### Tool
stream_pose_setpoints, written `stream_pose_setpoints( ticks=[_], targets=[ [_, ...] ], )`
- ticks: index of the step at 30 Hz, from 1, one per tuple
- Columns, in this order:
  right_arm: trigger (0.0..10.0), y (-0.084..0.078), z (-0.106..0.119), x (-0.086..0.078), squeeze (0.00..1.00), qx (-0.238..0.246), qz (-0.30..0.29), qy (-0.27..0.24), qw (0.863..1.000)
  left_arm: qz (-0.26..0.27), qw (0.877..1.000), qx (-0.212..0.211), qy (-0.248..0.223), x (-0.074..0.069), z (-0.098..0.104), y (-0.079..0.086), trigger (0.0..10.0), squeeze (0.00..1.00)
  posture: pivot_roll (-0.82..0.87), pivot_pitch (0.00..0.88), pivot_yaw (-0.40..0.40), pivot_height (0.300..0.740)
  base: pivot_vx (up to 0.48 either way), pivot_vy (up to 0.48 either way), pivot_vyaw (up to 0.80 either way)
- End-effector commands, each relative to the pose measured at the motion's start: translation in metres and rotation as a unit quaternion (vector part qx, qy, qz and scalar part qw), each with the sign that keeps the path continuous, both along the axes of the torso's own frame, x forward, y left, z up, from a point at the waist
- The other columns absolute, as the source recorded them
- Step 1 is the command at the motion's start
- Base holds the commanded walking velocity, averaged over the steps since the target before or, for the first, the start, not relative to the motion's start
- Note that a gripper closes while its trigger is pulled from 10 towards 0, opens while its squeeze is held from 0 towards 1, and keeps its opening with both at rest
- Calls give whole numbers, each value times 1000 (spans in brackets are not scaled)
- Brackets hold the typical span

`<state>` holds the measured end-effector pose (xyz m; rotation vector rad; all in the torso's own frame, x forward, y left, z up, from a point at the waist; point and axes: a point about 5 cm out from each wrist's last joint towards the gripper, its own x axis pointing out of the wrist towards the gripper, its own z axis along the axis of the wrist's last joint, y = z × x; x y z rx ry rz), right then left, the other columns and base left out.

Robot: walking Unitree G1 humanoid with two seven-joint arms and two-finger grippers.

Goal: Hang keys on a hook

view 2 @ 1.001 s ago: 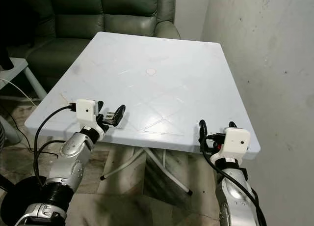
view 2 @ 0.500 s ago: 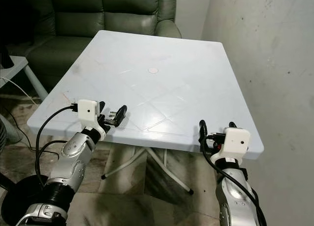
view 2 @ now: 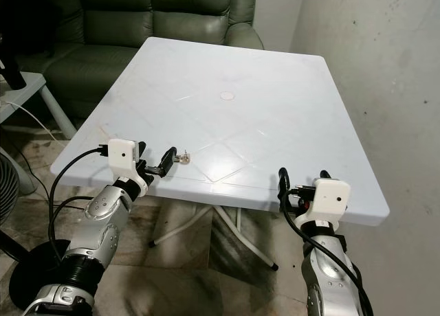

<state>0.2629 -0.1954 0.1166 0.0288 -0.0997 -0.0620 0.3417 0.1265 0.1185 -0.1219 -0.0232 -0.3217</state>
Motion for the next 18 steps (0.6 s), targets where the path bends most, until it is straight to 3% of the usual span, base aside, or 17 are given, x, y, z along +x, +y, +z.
stream_pose_setpoints(
  ticks=[1, 18],
  targets=[
    [10000, -1, 5, 0, 0, 0, 0, -9, 1000, -2, 1000, 4, -4, 2, 4, 0, 10000, 0, -7, 58, -5, 740, 0, 356, 0],
    [10000, 0, 5, 0, 0, -3, 5, -8, 1000, -4, 1000, 2, -4, 2, 3, -2, 10000, 0, -10, 44, -10, 740, 0, 425, 0]
  ],
)
